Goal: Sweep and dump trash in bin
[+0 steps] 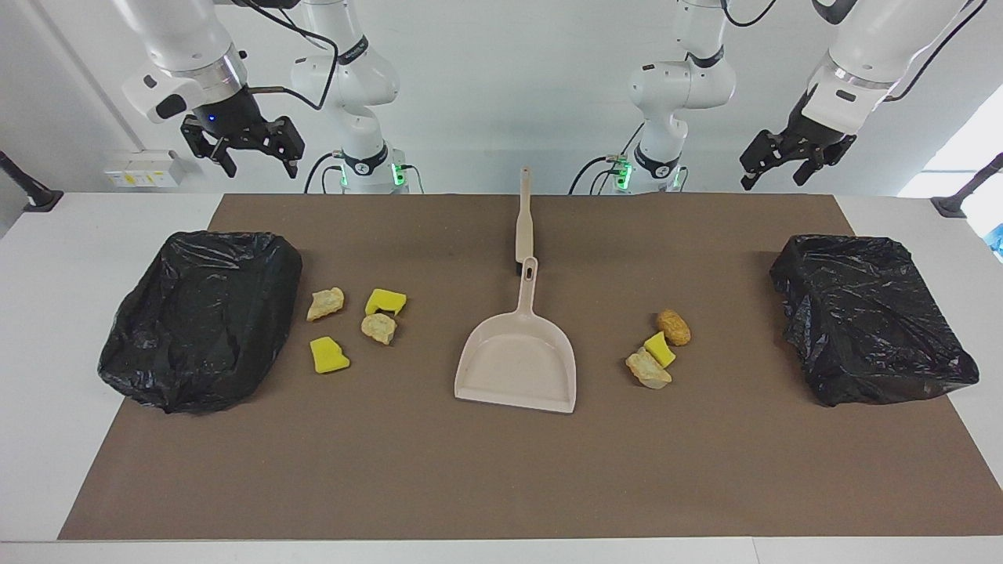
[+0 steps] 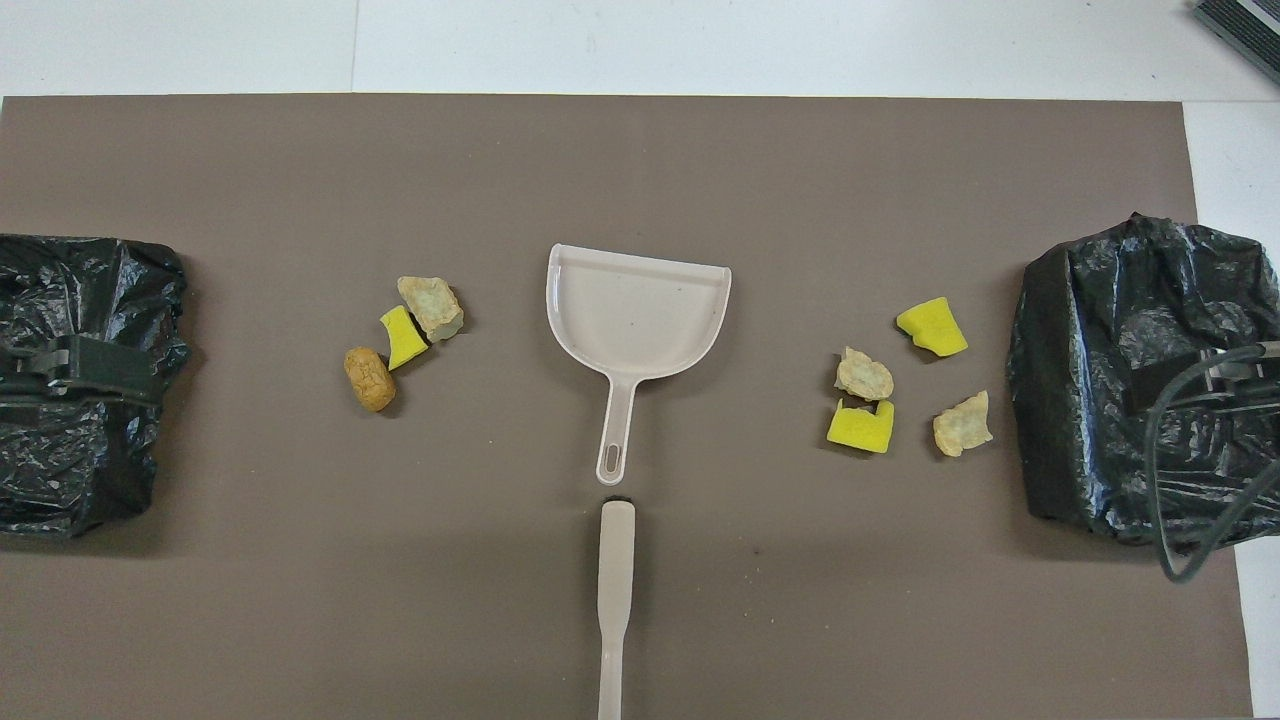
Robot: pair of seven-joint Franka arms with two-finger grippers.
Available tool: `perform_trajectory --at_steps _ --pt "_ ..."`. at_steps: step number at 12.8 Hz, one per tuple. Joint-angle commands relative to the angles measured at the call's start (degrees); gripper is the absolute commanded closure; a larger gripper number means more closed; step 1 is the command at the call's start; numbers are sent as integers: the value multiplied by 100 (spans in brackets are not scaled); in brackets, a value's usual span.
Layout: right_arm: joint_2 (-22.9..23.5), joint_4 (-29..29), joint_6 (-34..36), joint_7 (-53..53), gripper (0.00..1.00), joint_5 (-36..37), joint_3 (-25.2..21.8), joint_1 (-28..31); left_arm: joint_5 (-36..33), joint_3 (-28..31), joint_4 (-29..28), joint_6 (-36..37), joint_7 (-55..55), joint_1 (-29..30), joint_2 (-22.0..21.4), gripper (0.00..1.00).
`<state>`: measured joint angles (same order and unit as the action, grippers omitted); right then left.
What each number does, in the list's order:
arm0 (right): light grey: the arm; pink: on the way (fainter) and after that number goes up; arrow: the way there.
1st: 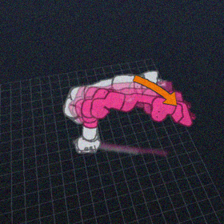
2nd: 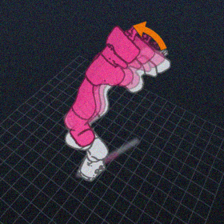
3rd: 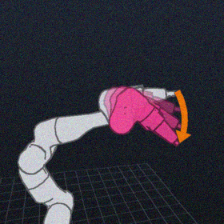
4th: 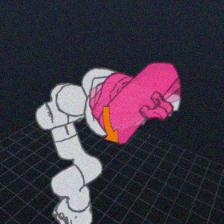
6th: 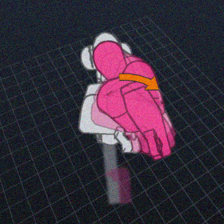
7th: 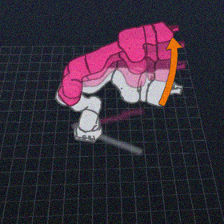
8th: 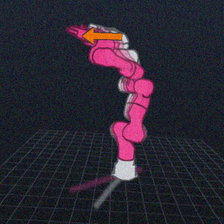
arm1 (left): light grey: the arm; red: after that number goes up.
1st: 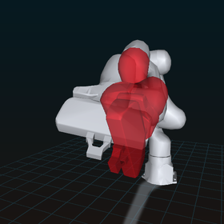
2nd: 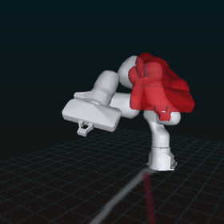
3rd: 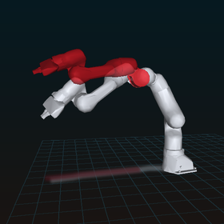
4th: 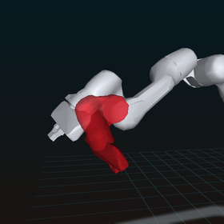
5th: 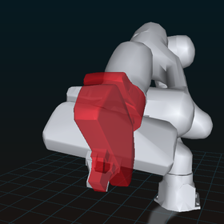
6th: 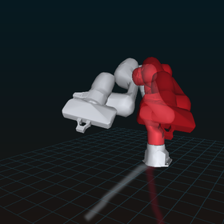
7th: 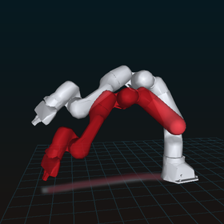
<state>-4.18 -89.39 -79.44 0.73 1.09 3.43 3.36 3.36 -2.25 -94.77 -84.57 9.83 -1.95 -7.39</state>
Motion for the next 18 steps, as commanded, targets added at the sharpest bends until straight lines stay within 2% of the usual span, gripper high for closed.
perform_trajectory --at_steps 1,13,18 --pt "-92 -52 -80 155 0 -100 35 33 -99 -3 -103 63 -17 11 -122 0" --pt "-92 -53 -81 77 0 -100 26 50 -19 -12 -200 -122 36 -86 -175 0" --pt "-92 -52 -81 85 0 -109 35 33 -11 -117 -752 -341 45 -252 -430 0"
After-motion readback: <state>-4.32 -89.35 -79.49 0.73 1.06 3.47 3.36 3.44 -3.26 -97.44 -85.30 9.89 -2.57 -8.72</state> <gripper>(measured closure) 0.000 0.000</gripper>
